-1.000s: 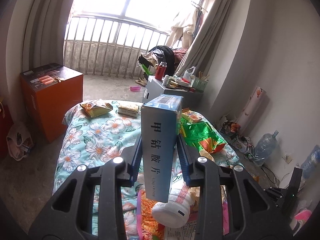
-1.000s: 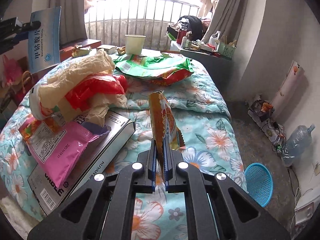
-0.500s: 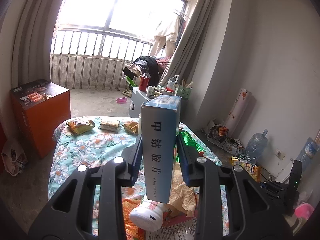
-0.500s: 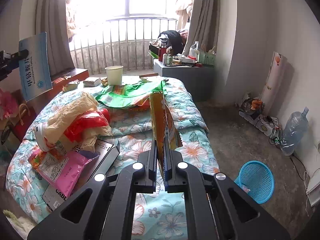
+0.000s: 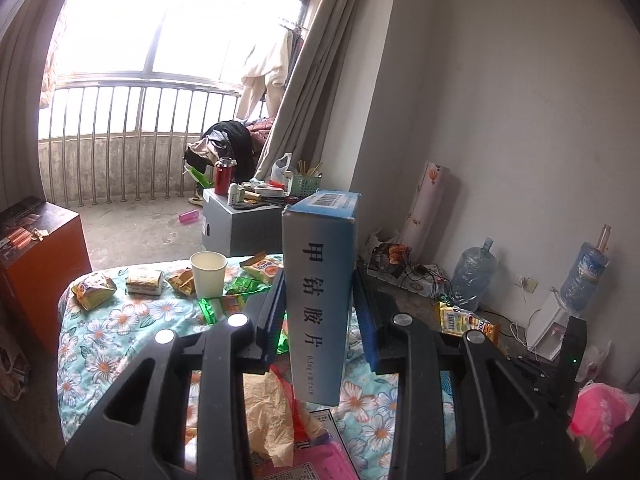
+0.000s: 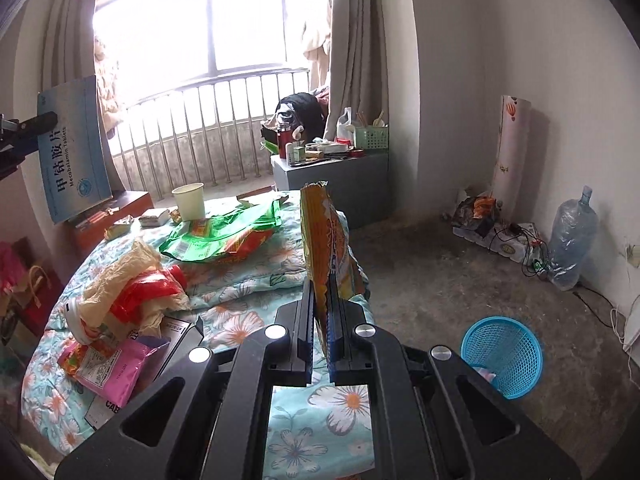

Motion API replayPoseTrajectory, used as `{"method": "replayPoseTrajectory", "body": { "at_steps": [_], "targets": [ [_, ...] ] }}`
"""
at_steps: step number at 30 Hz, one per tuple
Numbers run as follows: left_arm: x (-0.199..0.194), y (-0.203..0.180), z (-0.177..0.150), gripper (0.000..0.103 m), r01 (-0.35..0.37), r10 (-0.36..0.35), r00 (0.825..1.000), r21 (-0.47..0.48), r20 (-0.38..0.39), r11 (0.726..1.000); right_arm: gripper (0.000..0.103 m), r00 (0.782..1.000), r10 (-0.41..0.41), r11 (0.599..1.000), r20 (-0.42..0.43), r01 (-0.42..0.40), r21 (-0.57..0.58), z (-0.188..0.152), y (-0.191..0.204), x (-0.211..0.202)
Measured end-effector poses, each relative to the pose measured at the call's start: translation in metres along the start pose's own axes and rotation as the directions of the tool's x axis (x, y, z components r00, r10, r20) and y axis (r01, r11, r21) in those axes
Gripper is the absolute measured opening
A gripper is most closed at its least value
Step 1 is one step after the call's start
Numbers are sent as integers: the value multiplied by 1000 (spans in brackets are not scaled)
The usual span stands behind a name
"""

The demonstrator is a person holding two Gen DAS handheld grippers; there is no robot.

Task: Collect trash
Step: 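Carry box and snack packet to the blue wastebasket and release both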

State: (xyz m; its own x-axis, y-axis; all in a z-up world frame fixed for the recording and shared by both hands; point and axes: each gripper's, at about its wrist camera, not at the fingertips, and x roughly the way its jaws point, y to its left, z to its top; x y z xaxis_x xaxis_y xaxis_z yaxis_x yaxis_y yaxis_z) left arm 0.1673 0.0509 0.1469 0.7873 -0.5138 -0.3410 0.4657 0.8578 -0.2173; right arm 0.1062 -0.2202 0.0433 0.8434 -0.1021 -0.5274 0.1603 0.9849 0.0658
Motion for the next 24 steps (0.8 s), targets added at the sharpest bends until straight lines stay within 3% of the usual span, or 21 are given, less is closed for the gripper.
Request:
{"method": "replayPoseTrajectory", "body": {
  "at_steps": [6, 12, 17, 21, 24],
  "targets": [
    [43, -60, 8, 30, 122, -119, 992, 57, -45, 991, 5, 998, -56, 993, 26, 53, 106, -6, -54, -17],
    [102, -132, 7, 30, 255, -244, 962, 84, -122, 963, 5, 991, -131, 961, 23, 121, 248, -21, -122, -32],
    [167, -198, -10, 30, 359, -332, 916, 88, -225, 929, 5, 980, -198, 896, -3, 182, 406, -41, -195, -38],
    [226, -249, -28, 30, 438, -396, 858, 64, -326, 897, 5, 965, -254, 824, -69, 253, 507, -61, -251, -28],
    [275, -283, -48, 30, 466, -410, 821, 52, -398, 883, 5, 961, -244, 771, -127, 272, 575, -80, -289, -9]
  ]
}}
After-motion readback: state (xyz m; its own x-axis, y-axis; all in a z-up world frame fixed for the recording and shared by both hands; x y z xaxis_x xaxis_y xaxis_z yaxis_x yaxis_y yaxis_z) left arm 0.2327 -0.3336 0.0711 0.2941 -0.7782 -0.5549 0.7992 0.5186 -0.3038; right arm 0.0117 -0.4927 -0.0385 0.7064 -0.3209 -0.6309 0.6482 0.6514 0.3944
